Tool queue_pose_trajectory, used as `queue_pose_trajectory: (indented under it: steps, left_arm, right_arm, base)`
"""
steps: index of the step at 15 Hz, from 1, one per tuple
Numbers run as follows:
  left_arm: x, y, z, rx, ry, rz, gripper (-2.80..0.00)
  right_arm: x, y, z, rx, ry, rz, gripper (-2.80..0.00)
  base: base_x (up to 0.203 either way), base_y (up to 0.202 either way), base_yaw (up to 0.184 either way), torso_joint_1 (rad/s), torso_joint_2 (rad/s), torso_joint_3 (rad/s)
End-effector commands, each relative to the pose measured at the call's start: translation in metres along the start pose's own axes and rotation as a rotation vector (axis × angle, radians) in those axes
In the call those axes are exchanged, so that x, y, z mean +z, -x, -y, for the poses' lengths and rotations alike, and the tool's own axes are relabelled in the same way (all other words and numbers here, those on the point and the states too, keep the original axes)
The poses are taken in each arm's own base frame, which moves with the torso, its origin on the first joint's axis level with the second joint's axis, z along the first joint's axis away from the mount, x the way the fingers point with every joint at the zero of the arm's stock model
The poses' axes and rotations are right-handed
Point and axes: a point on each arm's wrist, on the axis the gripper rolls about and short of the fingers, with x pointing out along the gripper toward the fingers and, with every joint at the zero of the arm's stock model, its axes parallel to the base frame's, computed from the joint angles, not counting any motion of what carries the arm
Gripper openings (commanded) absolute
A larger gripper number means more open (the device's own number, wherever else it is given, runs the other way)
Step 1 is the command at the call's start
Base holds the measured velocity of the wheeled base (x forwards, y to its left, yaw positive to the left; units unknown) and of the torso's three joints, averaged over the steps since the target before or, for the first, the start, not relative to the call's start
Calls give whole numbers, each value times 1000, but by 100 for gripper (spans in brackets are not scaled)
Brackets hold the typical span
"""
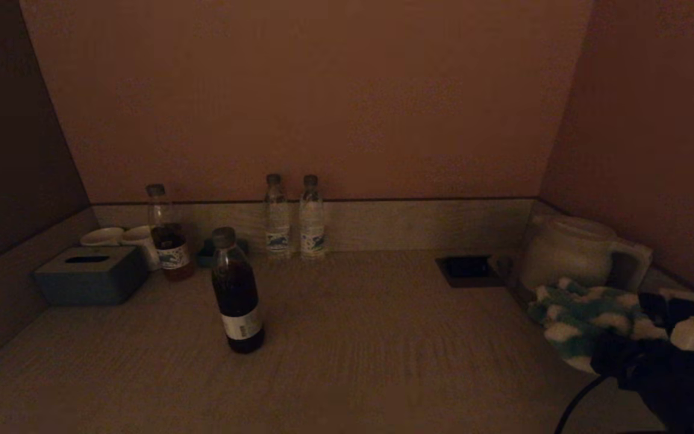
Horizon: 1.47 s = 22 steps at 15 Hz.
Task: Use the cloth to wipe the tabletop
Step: Sweep the stains on the table, then place the tablecloth
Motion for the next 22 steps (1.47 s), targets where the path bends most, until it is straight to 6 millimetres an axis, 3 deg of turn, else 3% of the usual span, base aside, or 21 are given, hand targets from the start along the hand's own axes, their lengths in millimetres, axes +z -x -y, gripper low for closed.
queue_pose_trajectory:
  steps: [1,11,16,22]
  left_arm:
    - [0,0,0,-1,-1,-1,-280]
    - [0,0,0,0,0,-1,-280]
    - [0,0,0,0,0,-1,-280]
    - [0,0,0,0,0,-1,-280]
  right_arm:
    - [-5,-12,2,-20,-3,-24,-280]
    - [-33,-41,0,-30,6,-129,-280]
    - [-35,-55,-2,-31,4,-123,-280]
    - [-38,-57,-2,-29,2,-132,-280]
  base:
    - [0,0,0,0,0,0]
    - [0,0,0,0,0,0]
    - [0,0,0,0,0,0]
    - [0,0,0,0,0,0]
